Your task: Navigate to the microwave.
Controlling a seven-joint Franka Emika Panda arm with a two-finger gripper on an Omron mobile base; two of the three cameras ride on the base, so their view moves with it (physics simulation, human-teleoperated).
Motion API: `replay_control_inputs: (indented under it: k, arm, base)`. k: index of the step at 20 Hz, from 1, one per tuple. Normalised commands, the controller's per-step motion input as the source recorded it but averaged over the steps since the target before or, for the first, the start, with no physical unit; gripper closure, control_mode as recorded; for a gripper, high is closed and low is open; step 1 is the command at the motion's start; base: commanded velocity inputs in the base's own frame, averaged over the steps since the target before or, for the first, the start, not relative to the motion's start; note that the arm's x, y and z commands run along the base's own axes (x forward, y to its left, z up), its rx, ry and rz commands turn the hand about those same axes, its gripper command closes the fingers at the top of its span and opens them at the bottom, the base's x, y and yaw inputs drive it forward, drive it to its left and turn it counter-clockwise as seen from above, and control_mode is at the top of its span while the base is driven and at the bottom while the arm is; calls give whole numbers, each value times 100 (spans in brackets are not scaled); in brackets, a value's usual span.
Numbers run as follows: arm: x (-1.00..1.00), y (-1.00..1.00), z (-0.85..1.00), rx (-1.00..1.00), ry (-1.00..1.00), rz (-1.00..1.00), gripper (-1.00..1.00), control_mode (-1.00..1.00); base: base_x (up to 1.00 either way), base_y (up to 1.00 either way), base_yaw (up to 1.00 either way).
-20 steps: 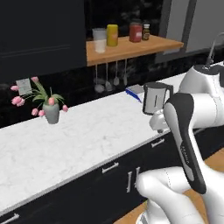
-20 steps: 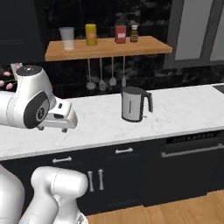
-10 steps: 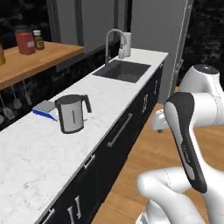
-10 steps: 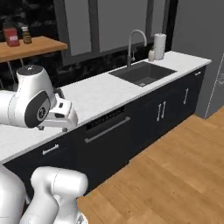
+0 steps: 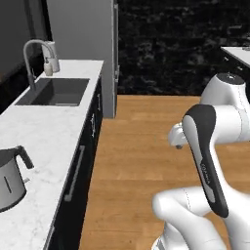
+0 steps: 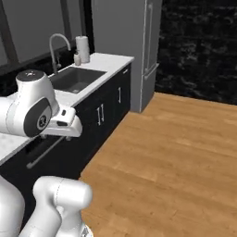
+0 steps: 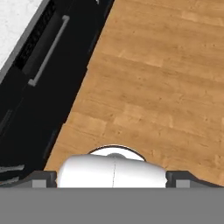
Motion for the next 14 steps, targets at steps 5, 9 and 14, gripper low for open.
replay_control_inputs:
  k: [5,9,14]
  arm:
    - [0,0,0,0,0,0,-100,100]
    - [0,0,0,0,0,0,-100,100]
    - [0,0,0,0,0,0,-100,100]
  base:
    - [59,-2,-67]
    - [41,0,-76]
    - [30,0,-81]
